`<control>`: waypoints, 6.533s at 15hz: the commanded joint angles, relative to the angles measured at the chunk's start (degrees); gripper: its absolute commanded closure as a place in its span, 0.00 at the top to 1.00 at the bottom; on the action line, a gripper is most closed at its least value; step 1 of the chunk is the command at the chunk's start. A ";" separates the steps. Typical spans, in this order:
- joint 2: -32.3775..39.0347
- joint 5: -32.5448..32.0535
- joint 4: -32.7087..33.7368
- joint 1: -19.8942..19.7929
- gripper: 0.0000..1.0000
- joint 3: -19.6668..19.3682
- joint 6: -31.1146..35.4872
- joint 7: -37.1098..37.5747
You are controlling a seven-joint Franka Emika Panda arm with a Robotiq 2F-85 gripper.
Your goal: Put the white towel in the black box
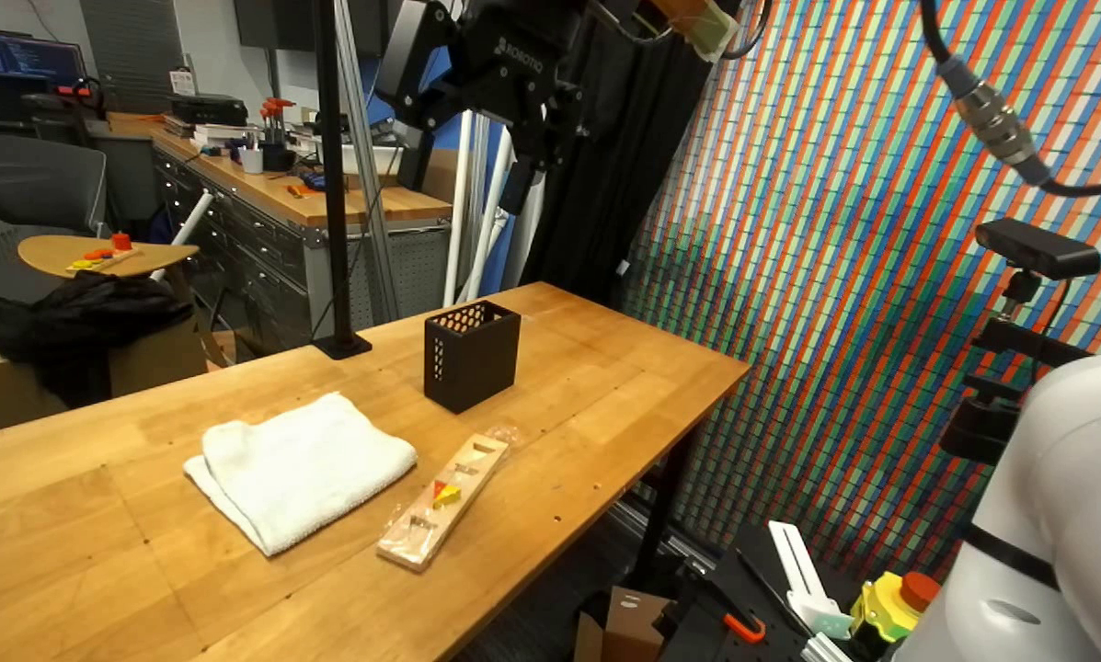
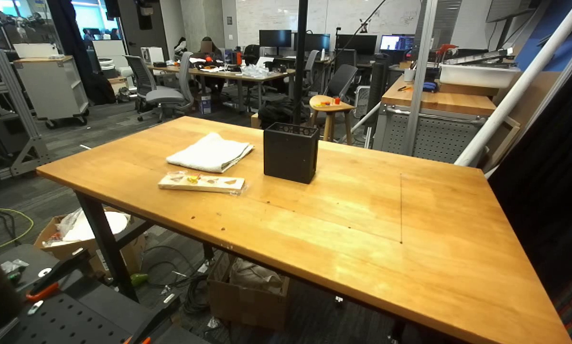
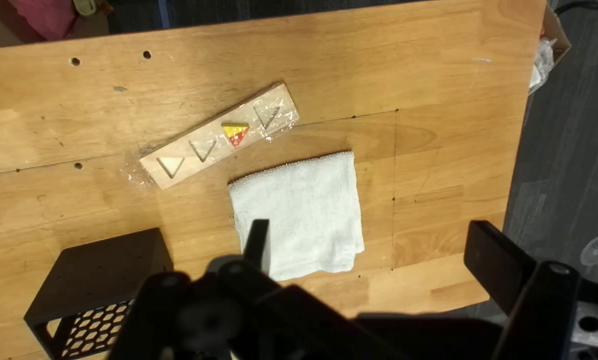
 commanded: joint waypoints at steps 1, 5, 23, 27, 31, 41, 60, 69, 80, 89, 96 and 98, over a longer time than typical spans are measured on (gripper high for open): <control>0.02 0.21 0.12 -0.48 1.00 0.36 -0.16 -0.20; 0.02 0.21 0.12 -0.48 1.00 0.36 -0.16 -0.20; 33.95 -10.17 25.95 0.42 1.00 1.86 3.41 -13.43; 41.73 -13.54 32.18 0.65 1.00 1.82 3.82 -14.28; 47.74 -17.27 36.15 2.26 1.00 2.03 4.55 -11.97; 59.00 -16.56 38.16 3.37 1.00 2.08 11.04 -15.54; 76.40 -14.95 47.59 0.80 1.00 2.52 10.19 -20.10; 77.69 -14.76 49.34 0.34 0.66 2.17 9.25 -19.81; 72.25 -15.02 46.15 0.55 0.02 1.65 8.00 -17.72; 62.85 -15.99 42.17 2.64 0.03 1.51 3.08 -14.25; 53.17 -16.58 39.00 2.83 0.03 1.43 -2.93 -13.28; 50.71 -16.58 38.20 2.29 0.03 1.37 -5.14 -14.39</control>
